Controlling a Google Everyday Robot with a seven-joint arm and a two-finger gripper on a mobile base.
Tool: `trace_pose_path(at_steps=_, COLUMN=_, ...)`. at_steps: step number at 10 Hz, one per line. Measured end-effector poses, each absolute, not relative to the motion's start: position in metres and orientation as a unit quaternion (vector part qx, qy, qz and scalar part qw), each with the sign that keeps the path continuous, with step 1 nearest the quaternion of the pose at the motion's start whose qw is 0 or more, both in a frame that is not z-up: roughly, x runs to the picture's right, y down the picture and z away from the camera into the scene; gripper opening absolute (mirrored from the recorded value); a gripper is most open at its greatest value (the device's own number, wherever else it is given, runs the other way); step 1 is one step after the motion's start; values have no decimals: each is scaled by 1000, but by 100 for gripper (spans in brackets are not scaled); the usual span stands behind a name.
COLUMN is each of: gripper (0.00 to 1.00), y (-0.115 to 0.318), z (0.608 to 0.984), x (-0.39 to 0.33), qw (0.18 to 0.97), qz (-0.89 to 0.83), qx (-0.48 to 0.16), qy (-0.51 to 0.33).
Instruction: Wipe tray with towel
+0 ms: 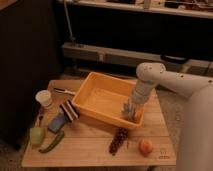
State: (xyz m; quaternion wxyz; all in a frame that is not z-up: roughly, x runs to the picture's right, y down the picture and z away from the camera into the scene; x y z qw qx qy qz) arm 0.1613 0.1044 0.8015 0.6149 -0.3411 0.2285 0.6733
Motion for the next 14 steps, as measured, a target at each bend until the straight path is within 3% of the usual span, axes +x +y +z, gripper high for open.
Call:
trace_pose_path(at_steps=7, gripper=0, y=19, z=842, x=151, qw=636, qz=672, qx=-293, qy=238)
trace_pose_path(at_steps=14, gripper=0, y=11, z=839, x=46, qw=681, qz=624, qx=-347, qy=162)
